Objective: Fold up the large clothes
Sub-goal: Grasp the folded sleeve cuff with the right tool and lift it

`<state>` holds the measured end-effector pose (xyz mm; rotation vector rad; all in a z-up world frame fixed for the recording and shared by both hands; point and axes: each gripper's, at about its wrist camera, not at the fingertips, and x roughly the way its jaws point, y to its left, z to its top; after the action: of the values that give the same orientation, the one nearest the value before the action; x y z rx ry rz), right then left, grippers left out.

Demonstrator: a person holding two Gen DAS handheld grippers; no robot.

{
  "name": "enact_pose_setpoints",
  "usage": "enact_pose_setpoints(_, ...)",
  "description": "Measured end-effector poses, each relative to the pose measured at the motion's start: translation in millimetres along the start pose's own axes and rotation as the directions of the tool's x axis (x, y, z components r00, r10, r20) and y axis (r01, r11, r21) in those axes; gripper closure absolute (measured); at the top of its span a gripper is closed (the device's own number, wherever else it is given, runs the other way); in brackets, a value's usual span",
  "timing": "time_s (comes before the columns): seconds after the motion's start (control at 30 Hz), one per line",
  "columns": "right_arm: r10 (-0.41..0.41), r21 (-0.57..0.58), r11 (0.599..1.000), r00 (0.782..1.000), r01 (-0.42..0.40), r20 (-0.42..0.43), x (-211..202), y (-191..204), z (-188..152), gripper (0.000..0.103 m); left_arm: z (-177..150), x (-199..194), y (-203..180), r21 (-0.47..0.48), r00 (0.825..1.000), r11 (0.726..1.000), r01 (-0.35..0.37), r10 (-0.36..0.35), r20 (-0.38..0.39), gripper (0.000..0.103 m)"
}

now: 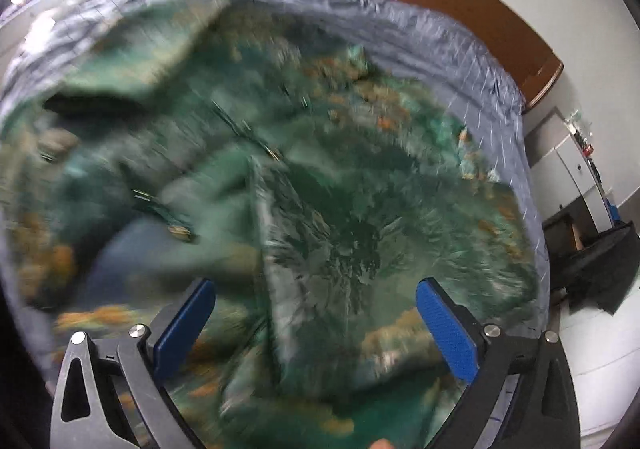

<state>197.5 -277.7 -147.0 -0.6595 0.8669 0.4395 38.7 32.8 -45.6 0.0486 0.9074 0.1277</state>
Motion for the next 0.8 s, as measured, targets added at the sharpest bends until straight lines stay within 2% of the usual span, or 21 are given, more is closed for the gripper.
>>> enact_pose_setpoints(0.03, -0.006, 0.015, 1.000, 1.000, 0.007, -0.017, 9, -3, -2, 0.008, -1, 1, 2, -0.005, 1.000, 1.000, -0.006, 0.006, -0.005, 0.000)
enact_pose_setpoints(0.07, -0.002, 0.040, 0.999, 1.000, 0.003, -0.026, 13, -8, -5, 0.028, -1, 3, 4, -0.012, 1.000, 1.000, -0.008, 0.008, -0.012, 0.000)
enact_pose_setpoints(0.1, 0.036, 0.081, 0.996, 0.999, -0.033, -0.035, 14, -16, -8, 0.037, 0, 5, 5, -0.020, 1.000, 1.000, -0.007, 0.007, -0.021, 0.000)
enact_pose_setpoints(0.13, 0.105, 0.132, 0.986, 0.994, -0.100, -0.034, 11, -24, -11, 0.055, 0, 8, 7, -0.026, 1.000, 1.000, -0.005, 0.004, -0.027, 0.000)
enact_pose_setpoints(0.17, 0.152, 0.177, 0.973, 0.988, -0.146, -0.023, 7, -31, -13, 0.084, 0, 9, 7, -0.030, 1.000, 1.000, -0.002, 0.001, -0.029, 0.000)
enact_pose_setpoints(0.2, 0.151, 0.203, 0.968, 0.988, -0.146, -0.012, 0, -35, -15, 0.094, 2, 12, 7, -0.034, 0.999, 0.999, 0.005, -0.006, -0.031, 0.000)
enact_pose_setpoints(0.23, 0.100, 0.217, 0.971, 0.995, -0.098, 0.003, -12, -40, -17, 0.094, 2, 13, 6, -0.033, 0.999, 0.999, 0.009, -0.010, -0.032, 0.000)
enact_pose_setpoints(0.4, 0.012, 0.365, 0.928, 0.988, -0.068, 0.154, -84, -81, -28, 0.094, 5, 20, -3, -0.004, 0.999, 1.000, 0.023, -0.023, -0.037, 0.000)
enact_pose_setpoints(0.53, -0.149, 0.531, 0.848, 0.960, 0.001, 0.238, -144, -141, -52, 0.094, 7, 21, -5, 0.010, 0.999, 1.000, 0.027, -0.027, -0.035, 0.000)
enact_pose_setpoints(0.6, -0.236, 0.592, 0.804, 0.941, 0.049, 0.243, -163, -169, -66, 0.094, 9, 21, -5, 0.006, 0.999, 1.000, 0.028, -0.028, -0.034, 0.000)
enact_pose_setpoints(0.67, -0.315, 0.664, 0.741, 0.925, 0.099, 0.214, -175, -203, -88, 0.094, 11, 22, -4, 0.001, 0.999, 1.000, 0.029, -0.028, -0.035, 0.000)
enact_pose_setpoints(0.8, -0.376, 0.774, 0.617, 0.918, 0.145, 0.127, -171, -254, -130, 0.094, 13, 20, -3, 0.001, 0.999, 1.000, 0.019, -0.019, -0.030, 0.000)
